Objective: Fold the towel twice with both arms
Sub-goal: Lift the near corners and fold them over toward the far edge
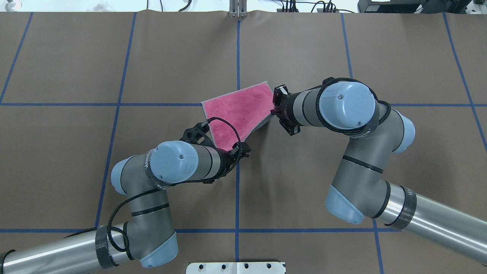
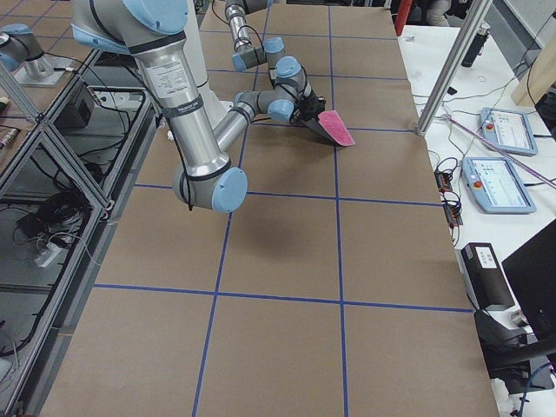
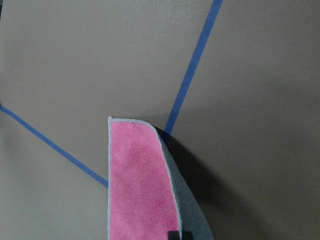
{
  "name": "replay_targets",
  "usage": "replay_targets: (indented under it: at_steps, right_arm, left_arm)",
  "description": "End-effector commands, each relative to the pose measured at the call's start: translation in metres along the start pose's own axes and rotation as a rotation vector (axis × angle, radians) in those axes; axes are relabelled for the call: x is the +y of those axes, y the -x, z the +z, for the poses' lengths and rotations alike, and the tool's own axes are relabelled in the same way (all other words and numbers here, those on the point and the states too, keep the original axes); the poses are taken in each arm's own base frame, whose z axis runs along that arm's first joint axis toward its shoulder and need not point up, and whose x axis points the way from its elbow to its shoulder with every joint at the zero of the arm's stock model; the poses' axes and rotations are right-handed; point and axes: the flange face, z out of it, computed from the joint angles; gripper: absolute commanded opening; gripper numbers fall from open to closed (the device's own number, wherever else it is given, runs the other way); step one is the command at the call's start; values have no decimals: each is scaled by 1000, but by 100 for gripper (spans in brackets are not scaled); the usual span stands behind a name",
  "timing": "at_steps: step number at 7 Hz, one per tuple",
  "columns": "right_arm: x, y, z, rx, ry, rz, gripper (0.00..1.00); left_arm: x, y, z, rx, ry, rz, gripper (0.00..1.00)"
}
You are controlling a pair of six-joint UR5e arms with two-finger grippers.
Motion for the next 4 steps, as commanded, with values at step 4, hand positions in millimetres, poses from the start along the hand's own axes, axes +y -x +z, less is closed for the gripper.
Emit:
replay_targets:
  at_steps: [4]
  right_arm:
    - [-10, -9, -2, 10, -9, 1, 0]
  left_arm:
    - [-44, -4, -5, 8, -68, -15, 89]
